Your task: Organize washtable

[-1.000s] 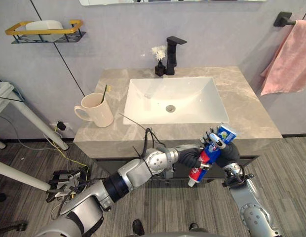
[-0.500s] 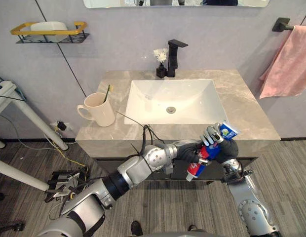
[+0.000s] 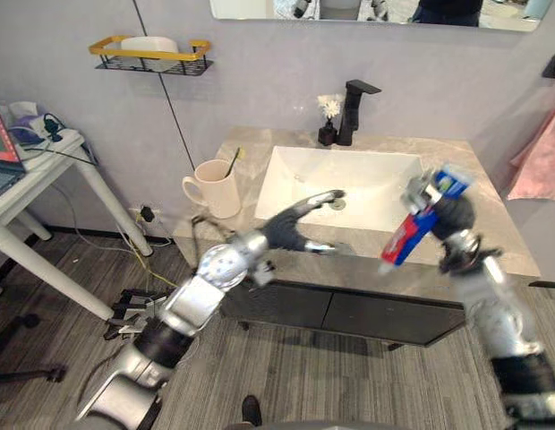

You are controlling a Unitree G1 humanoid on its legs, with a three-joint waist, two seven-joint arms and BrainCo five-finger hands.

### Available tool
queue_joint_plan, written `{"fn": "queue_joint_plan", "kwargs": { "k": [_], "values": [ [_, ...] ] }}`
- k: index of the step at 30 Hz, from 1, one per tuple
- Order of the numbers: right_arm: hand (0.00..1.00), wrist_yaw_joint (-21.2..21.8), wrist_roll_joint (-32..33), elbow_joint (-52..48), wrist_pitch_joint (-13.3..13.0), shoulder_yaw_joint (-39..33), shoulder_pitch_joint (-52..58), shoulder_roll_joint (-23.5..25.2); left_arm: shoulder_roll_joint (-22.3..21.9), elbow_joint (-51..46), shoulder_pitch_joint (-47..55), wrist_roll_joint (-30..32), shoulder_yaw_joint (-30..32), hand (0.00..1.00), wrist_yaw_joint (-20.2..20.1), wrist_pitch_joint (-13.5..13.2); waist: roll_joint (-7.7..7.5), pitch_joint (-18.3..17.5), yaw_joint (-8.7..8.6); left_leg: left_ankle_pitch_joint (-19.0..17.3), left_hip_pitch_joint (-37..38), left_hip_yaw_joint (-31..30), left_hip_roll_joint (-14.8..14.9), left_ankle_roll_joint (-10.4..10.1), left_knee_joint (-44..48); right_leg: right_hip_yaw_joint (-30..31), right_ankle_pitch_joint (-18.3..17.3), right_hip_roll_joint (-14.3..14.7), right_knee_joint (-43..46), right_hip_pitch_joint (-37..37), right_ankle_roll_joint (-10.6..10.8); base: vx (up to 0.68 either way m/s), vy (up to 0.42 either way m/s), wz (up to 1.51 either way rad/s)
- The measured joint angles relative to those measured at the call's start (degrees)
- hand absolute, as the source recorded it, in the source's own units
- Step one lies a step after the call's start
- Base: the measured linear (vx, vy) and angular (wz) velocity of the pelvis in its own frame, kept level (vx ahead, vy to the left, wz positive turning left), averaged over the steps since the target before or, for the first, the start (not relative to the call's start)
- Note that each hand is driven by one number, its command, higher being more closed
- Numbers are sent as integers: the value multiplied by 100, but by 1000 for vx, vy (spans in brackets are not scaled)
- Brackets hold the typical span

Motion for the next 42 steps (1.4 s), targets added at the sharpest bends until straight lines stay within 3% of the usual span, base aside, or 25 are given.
{"fn": "queue_joint_plan", "kwargs": {
  "k": [3,4,11,15,16,22,28,36,39,42],
  "values": [
    [100,-59,-148,357,-45,53,-561,-137,-178,-256,824,-286,375,0,76,42,-39,1,200,44,-57,-134,-29,32,0,-151,-7,-1,-17,38,9,35,-8,28],
    [100,-110,-243,588,-44,122,-803,-188,-344,-324,1159,-446,524,0,93,48,-69,8,360,43,-61,-176,-41,32,0,-210,-13,-1,-34,70,14,33,-14,24],
    [100,-231,-557,1135,-38,860,-1850,-415,-1070,-348,2104,-863,718,0,184,95,-195,63,707,82,-213,-421,-113,46,-3,-466,-46,-25,-23,76,31,0,-3,20],
    [100,-258,-645,1391,-41,1270,-2607,-422,-1561,-176,2332,-869,802,0,209,163,-347,154,754,86,-310,-508,-114,38,-3,-600,-70,-9,-17,59,23,-21,-3,14],
    [100,-267,-685,1474,-41,1432,-2835,-423,-1636,-65,2329,-868,796,0,225,185,-399,187,837,78,-316,-519,-113,28,-3,-605,-77,-12,-16,57,19,-24,-4,8],
    [100,-392,-868,1762,-15,2149,-3867,-405,-1793,208,2320,-866,722,0,320,294,-618,321,1006,120,-493,-555,-116,45,-1,-696,-66,-26,-9,-75,52,0,-4,8],
    [100,-453,-1147,2016,15,2569,-4541,-390,-1939,481,2270,-865,550,0,388,318,-724,397,1036,170,-573,-559,-119,67,30,-741,-65,-21,-7,-138,53,10,-4,2],
    [100,-488,-1424,1978,9,2573,-4653,-161,-1972,717,2140,-858,348,0,505,318,-703,539,1018,139,-678,-556,-94,25,-2,-730,-95,10,15,-261,7,-39,8,-1],
    [100,-635,-1425,1892,-22,2413,-4649,248,-1970,732,2140,-853,336,0,580,318,-724,649,1024,141,-707,-556,-91,28,0,-732,-91,8,-4,-283,8,0,0,0],
    [100,-814,-1466,1886,-114,1690,-4498,986,-1982,956,2007,-846,316,0,610,321,-758,697,1068,213,-795,-577,-102,72,37,-756,-62,3,4,-360,39,32,0,3]
  ]
}}
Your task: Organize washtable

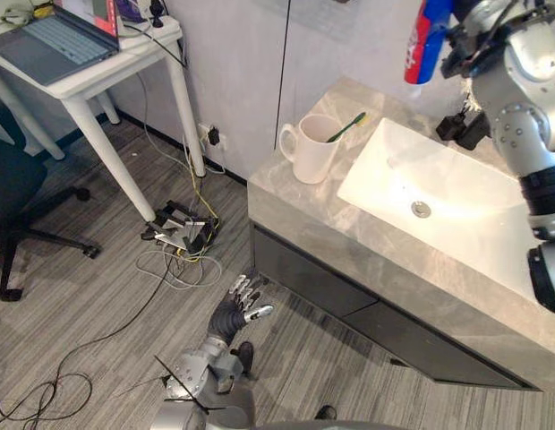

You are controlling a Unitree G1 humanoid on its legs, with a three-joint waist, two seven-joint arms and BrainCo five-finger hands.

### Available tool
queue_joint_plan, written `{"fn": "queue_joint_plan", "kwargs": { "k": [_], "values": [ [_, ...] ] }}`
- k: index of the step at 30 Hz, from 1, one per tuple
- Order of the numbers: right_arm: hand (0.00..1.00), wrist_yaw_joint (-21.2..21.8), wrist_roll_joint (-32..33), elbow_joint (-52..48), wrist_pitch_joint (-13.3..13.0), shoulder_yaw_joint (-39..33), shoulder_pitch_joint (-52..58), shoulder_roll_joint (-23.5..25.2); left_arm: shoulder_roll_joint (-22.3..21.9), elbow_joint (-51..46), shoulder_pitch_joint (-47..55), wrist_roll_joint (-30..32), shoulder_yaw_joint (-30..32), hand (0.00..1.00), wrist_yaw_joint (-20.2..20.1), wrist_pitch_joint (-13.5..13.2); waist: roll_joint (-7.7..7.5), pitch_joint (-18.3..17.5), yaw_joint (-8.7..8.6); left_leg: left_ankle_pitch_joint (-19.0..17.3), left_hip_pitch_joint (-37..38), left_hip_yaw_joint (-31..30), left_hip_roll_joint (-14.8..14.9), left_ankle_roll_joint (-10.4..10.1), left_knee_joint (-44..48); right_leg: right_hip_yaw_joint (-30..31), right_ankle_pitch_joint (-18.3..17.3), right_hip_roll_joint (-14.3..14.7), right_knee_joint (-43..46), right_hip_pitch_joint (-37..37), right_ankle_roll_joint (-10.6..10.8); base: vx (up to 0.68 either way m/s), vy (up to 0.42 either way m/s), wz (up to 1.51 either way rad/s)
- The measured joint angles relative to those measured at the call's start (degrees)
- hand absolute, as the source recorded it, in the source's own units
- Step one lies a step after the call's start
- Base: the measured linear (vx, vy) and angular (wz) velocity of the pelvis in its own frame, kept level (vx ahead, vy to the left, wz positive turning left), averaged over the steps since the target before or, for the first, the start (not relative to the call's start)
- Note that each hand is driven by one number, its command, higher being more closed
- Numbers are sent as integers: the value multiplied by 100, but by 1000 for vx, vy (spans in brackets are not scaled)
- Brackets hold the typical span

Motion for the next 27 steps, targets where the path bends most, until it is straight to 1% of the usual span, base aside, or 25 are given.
{"fn": "queue_joint_plan", "kwargs": {
  "k": [1,2,4,7,9,12,14,17,20,27],
  "values": [
    [100,-158,0,1,-104,-272,109,314,-10,53,-35,15,-11,0,71,8,-41,30,24,0,-4,-4,-1,0,2,-7,0,-4,-1,-2,0,48,-5,4],
    [100,-211,3,2,-134,-380,153,431,-27,92,-62,31,-12,0,85,12,-48,51,44,0,-4,-4,-1,0,2,-9,0,-5,0,-2,0,32,-5,1],
    [100,-464,19,3,-234,-538,199,723,-82,152,-173,36,-72,0,134,36,-47,166,91,0,-11,-9,-1,0,1,-13,0,-11,21,-16,0,0,0,0],
    [100,-655,64,2,-380,-543,198,950,-99,207,-205,36,-186,0,206,38,-43,221,96,-4,-33,-35,-2,-2,-9,-14,-4,-18,86,-73,0,-41,23,-3],
    [100,-672,110,1,-451,-554,198,1013,-93,233,-201,36,-207,0,224,39,-39,227,97,-24,-38,-66,-4,-27,-38,-26,-6,-22,92,-72,1,-41,16,2],
    [100,-758,132,-18,-651,-561,198,1123,-92,294,-202,34,-217,0,248,37,-34,232,98,-33,-56,-114,-5,-33,-39,-70,-16,-17,106,-70,0,-37,15,7],
    [100,-786,185,-74,-739,-597,198,1191,-90,338,-199,34,-226,0,285,37,-32,241,94,-32,-86,-133,-4,-34,-38,-118,-18,-10,104,-72,-1,-33,14,11],
    [100,-795,176,-268,-825,-701,198,1384,-85,353,-194,35,-228,0,350,37,-54,307,117,-29,-106,-133,-10,-34,-37,-153,-18,-13,101,-70,-1,-22,18,7],
    [100,-819,172,-299,-830,-704,199,1530,-78,410,-189,35,-230,0,358,37,-95,340,118,-26,-141,-146,-17,-32,-19,-173,-17,-13,91,-86,0,-1,13,3],
    [100,-904,99,-335,-830,-704,263,1570,-80,472,-179,35,-386,0,372,36,-145,390,116,-2,-215,-209,-33,-3,-4,-220,-16,-14,84,-136,1,8,4,2]
  ]
}}
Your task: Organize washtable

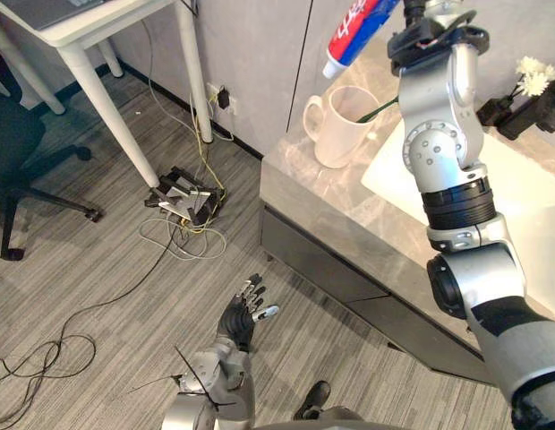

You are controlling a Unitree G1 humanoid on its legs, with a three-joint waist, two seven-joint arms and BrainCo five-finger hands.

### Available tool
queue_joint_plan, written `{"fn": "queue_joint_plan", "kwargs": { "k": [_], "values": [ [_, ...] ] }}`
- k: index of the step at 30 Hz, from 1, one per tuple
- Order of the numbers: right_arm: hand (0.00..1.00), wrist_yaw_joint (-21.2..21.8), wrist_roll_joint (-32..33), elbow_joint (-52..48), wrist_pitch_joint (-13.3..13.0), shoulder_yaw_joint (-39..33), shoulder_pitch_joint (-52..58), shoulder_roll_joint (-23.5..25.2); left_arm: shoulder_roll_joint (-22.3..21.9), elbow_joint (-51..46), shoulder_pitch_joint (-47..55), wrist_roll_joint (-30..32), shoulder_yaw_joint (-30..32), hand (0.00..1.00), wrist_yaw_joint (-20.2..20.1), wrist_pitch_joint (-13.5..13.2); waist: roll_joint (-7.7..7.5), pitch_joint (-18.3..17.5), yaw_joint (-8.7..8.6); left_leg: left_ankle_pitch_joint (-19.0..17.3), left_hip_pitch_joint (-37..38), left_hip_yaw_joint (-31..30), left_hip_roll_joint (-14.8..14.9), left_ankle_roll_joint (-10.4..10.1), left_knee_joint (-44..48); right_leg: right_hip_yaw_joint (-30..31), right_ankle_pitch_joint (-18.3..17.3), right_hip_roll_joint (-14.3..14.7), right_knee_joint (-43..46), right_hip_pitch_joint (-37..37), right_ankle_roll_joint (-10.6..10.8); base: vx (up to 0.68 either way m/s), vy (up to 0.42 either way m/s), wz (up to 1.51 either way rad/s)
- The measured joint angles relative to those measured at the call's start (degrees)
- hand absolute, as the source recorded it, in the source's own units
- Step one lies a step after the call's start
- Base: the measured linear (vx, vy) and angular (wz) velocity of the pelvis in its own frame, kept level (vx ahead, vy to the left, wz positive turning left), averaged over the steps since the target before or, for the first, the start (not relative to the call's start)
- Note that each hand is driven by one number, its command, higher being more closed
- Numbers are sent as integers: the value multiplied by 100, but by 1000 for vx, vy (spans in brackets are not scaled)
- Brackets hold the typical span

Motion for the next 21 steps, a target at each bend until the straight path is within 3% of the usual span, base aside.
{"fn": "queue_joint_plan", "kwargs": {
  "k": [13,21],
  "values": [
    [100,-120,-172,2,-8,-92,95,-112,2,83,-1,-1,0,0,76,-14,-8,23,-26,5,-11,-48,-9,-2,-1,-66,-1,-16,41,-23,2,-2,2,0],
    [100,-124,-342,15,-19,-93,-300,-377,2,241,-3,-1,1,0,76,-19,-4,78,-173,4,1,72,27,-8,-2,-12,0,-8,52,-45,1,-32,19,-3]
  ]
}}
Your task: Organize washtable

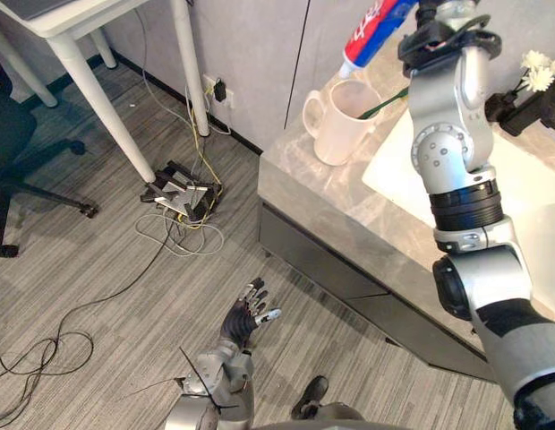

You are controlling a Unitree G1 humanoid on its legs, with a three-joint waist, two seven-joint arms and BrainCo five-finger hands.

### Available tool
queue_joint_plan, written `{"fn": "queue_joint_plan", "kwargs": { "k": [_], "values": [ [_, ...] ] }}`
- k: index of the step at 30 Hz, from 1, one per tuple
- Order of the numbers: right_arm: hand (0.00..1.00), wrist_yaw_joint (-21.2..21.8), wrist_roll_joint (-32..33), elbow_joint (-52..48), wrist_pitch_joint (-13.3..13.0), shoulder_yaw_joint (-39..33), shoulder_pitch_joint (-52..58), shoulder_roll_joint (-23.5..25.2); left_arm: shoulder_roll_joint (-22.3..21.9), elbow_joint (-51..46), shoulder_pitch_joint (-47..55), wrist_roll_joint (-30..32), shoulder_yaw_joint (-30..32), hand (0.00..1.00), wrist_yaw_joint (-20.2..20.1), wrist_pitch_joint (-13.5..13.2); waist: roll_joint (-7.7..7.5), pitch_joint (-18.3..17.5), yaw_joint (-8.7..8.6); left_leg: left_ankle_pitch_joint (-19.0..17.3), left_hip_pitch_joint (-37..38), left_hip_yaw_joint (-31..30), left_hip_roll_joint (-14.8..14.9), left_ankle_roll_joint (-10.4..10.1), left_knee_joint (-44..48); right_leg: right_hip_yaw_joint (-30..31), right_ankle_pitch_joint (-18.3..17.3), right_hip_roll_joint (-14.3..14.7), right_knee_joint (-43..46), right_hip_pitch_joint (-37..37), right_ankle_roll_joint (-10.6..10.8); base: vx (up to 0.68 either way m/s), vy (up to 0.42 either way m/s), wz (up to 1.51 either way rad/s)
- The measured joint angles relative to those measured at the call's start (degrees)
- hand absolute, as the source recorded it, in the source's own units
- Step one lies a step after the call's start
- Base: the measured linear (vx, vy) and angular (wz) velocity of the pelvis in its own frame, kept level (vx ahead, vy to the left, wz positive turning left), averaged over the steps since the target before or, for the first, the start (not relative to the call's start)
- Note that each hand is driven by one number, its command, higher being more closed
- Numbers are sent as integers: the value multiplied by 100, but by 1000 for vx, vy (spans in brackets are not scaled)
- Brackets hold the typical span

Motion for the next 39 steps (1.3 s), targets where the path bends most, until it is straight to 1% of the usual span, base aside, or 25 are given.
{"fn": "queue_joint_plan", "kwargs": {
  "k": [6,14,21,26,28,39],
  "values": [
    [100,1,-53,4,0,-1,-5,-115,-1,1,-1,0,0,0,-2,0,-2,0,-8,17,6,15,5,17,4,59,4,4,-38,-15,0,6,5,-5],
    [100,15,-111,139,6,-1,-5,-115,-6,18,-2,1,-2,0,-4,0,-4,27,-84,17,5,11,5,17,2,67,6,4,-36,-20,2,3,0,0],
    [100,24,-211,137,20,0,5,-115,-2,41,-48,11,-2,0,-4,-2,1,243,-123,-6,-40,8,14,-13,-12,78,4,-6,44,-100,1,-41,24,0],
    [100,30,-224,107,37,0,161,-114,5,41,-50,17,-1,0,-7,-2,-19,255,-72,15,-64,10,7,16,3,71,5,-10,36,-116,1,-4,5,1],
    [100,33,-278,103,88,1,274,-114,5,41,-50,22,-1,0,-8,-2,-19,255,-35,15,-82,7,8,16,3,83,5,-8,35,-144,1,19,1,-4],
    [100,32,-333,21,140,3,417,-112,5,40,-56,76,-2,0,-7,-30,-31,265,-26,16,-166,1,11,17,8,71,6,-8,54,-202,1,12,2,0]
  ]
}}
